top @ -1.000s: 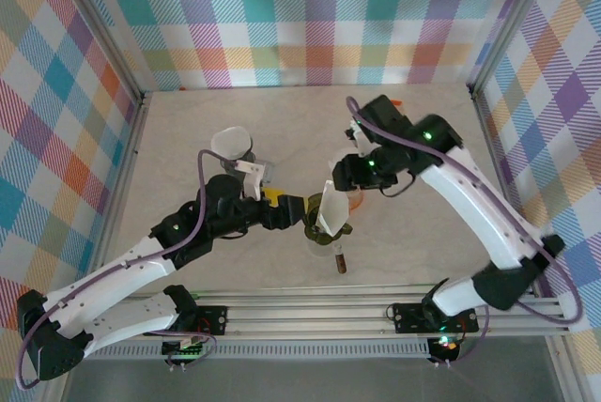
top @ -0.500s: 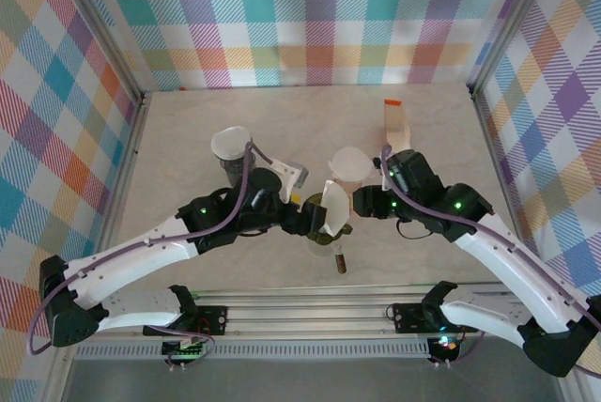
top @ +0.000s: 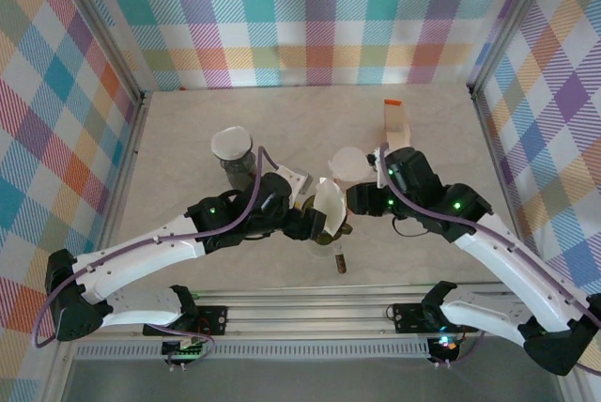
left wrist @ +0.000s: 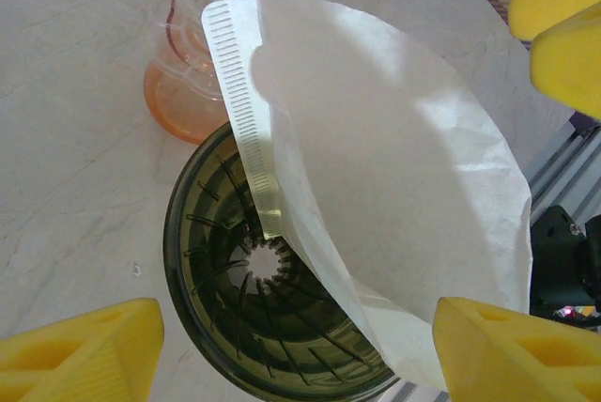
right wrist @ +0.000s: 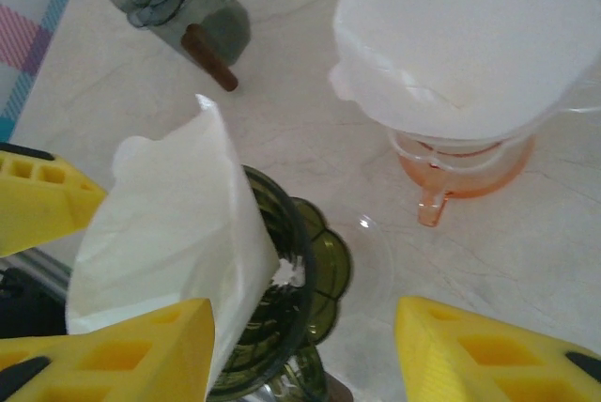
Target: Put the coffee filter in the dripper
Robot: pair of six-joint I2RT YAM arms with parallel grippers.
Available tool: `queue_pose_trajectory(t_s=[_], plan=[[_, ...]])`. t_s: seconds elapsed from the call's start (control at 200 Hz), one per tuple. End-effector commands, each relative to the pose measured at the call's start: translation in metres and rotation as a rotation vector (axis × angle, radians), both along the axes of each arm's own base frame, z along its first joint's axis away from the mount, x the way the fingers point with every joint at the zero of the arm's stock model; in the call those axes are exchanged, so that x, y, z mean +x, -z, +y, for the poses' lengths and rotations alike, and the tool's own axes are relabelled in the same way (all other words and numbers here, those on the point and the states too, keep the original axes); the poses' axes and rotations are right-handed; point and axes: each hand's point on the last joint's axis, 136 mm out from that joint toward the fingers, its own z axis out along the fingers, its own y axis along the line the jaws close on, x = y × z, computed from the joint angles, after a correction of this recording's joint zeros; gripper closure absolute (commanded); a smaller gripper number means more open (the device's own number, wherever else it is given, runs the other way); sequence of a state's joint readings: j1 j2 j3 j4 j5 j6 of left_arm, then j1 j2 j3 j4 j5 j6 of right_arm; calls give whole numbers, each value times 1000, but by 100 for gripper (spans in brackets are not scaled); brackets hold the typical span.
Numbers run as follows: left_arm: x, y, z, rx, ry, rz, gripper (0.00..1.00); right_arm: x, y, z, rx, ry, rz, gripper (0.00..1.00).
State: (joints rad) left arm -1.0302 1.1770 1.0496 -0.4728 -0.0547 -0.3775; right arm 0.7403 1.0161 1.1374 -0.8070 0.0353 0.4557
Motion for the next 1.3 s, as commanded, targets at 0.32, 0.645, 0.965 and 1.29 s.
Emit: queue_pose_trajectory(t_s=[0.32,0.645,0.965,1.29], plan=[[2,4,11,9,-36,-5,24,1,3,29,-109,-122,22,64],[5,4,15,-9,-57,0,22,-2,13,38,-190,-146,26,98],[12,-9,24,-158,-99,41,14,7,21,33,-387,-119,-40,100],[20,3,22,-163,-122,74,15,11,35,34,-479,-118,-42,100]])
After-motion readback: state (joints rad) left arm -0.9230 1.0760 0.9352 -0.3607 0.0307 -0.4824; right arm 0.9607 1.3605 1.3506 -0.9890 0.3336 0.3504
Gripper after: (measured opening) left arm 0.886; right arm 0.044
